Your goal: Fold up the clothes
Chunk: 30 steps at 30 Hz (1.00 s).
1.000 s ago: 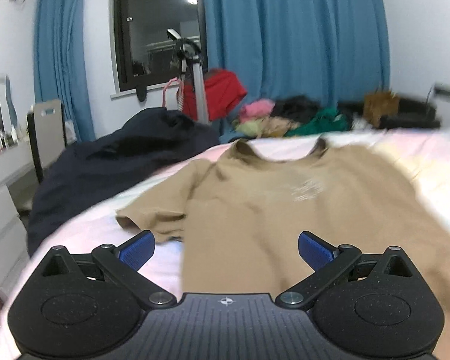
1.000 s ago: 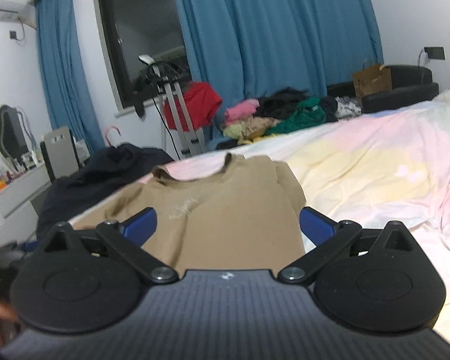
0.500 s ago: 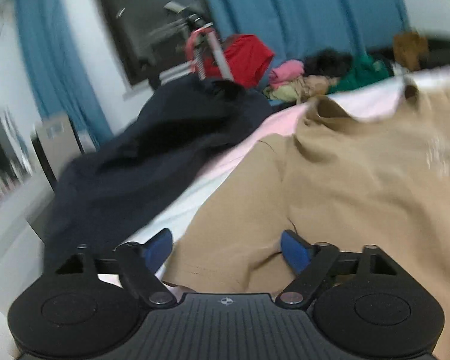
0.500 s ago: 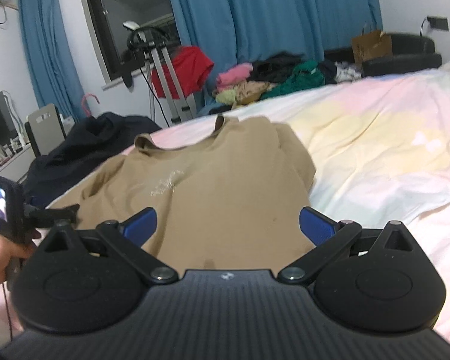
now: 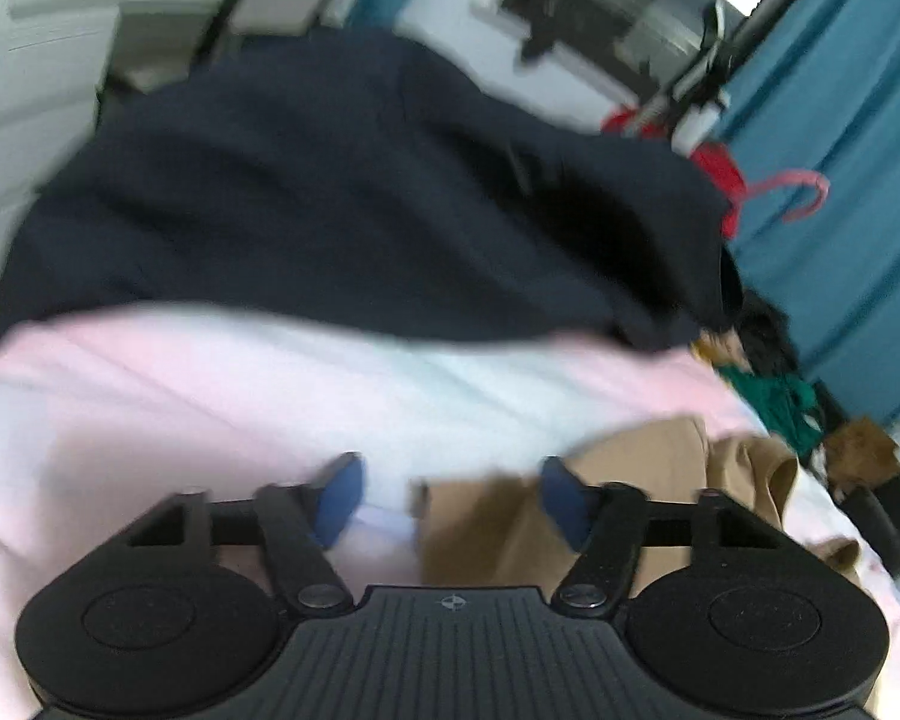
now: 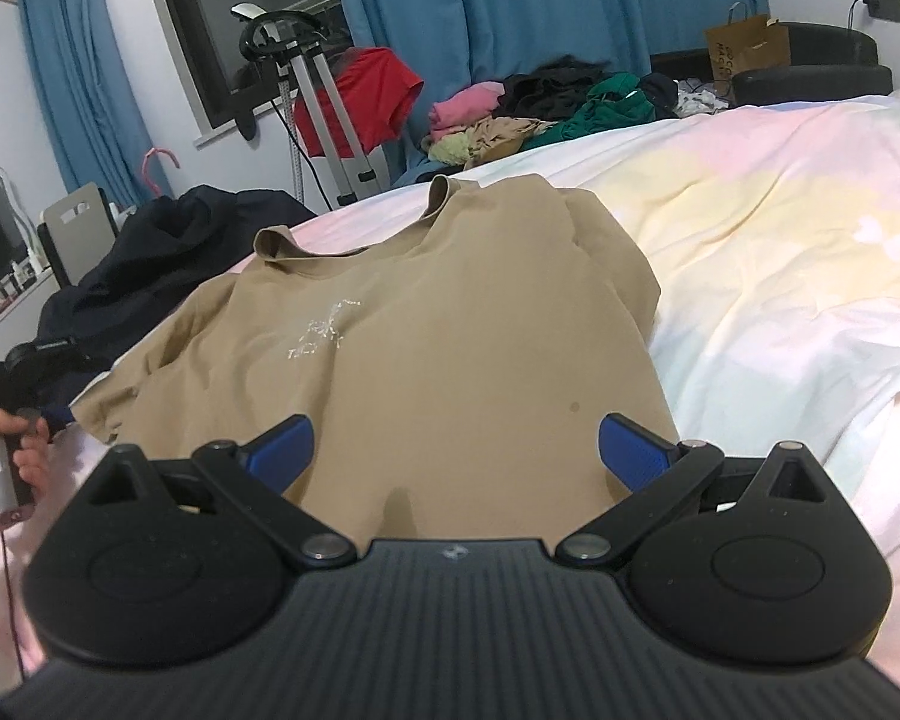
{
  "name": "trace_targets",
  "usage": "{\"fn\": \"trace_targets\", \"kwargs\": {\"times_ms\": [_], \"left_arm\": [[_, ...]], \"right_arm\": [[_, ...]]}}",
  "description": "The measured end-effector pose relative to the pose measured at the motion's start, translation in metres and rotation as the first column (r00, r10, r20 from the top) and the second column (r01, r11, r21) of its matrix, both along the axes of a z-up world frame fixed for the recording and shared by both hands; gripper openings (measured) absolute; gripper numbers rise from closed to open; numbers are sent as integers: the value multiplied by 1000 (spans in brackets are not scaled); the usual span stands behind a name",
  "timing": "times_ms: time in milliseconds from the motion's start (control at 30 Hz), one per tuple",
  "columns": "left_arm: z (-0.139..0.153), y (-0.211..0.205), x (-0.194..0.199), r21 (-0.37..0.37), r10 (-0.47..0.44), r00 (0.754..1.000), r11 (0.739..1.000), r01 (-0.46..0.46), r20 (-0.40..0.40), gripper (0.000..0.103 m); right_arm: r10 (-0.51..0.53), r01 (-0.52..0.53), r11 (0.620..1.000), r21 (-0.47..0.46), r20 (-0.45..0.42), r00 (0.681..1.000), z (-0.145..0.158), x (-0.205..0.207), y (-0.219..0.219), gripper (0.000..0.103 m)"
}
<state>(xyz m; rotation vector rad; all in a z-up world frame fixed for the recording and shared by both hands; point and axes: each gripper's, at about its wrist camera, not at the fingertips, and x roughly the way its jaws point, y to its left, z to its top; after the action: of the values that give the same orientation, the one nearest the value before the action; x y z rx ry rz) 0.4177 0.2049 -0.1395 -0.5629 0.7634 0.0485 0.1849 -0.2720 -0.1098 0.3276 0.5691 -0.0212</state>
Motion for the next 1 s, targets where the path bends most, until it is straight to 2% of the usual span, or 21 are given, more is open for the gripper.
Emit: {"fn": "trace_targets", "kwargs": {"times_ms": [33,67,100,133,200,233,300,333,367,400,433,467,533,600,633,700,767,833,867,933,1000], "left_arm": [[1,-2,2,-3,-13,1000,1000,12,-24,54],[3,-3,4,2,-20,999,1000,20,-43,42],[6,-5,6,6,-27,998,1000,27,-62,21],[8,-6,8,10,-34,996,999,35,-81,11],[16,-8,12,28,-41,994,999,44,-105,4],[26,-9,13,69,-38,995,997,44,-88,4],[52,-21,14,227,-41,999,973,39,2,4],[66,-30,12,333,-51,996,943,23,76,4],[77,-41,10,451,-60,988,893,-12,145,5],[85,-51,8,560,-68,978,827,-56,198,10],[89,-57,8,613,-56,974,784,-92,218,14],[91,-56,8,603,-36,976,791,-103,215,16],[93,-48,3,535,-2,977,837,-115,214,21],[92,-41,-5,502,46,977,852,-147,208,49],[90,-36,-11,488,64,977,859,-156,201,53],[86,-27,-26,441,98,978,881,-170,182,55],[76,-7,-45,286,174,976,936,-205,128,55],[64,14,-68,92,243,968,965,-248,60,55],[57,20,-81,-8,260,965,966,-260,29,53],[41,23,-97,-170,233,973,958,-231,-8,53],[25,21,-107,-307,179,983,935,-178,-25,53]], "right_arm": [[-1,1,1000,0,-4,1000,0,0,0,103],[-2,2,1000,-1,-7,1000,-1,0,0,103],[-3,3,1000,-1,-11,1000,-1,-1,-1,103],[-4,4,1000,-2,-15,1000,-1,-1,-1,103],[-6,6,1000,-3,-22,1000,-2,-1,-1,103],[-7,7,1000,-3,-25,1000,-2,-2,-2,103],[-10,10,1000,-9,-29,1000,-2,-2,-2,103],[-11,10,1000,-9,-29,1000,-2,-2,-2,103],[-11,10,1000,-9,-29,1000,-2,-2,-2,103],[-11,11,1000,-9,-29,1000,-2,-2,-3,103],[-11,11,1000,-8,-28,1000,-2,-2,-3,103],[-11,11,1000,-8,-28,1000,-2,-2,-3,103],[-12,11,1000,-8,-28,1000,-1,-2,-3,103],[-12,12,1000,-7,-27,1000,-1,-2,-4,103],[-12,12,1000,-5,-25,1000,-1,-3,-5,103],[-15,15,1000,1,-22,1000,0,-3,-6,103],[-16,16,1000,8,-20,1000,1,-4,-7,103],[-17,17,1000,15,-18,1000,2,-5,-7,103],[-17,18,1000,17,-17,1000,2,-5,-7,103],[-16,16,1000,18,-17,1000,3,-6,-6,103],[-13,14,1000,19,-17,1000,3,-6,-6,103]]}}
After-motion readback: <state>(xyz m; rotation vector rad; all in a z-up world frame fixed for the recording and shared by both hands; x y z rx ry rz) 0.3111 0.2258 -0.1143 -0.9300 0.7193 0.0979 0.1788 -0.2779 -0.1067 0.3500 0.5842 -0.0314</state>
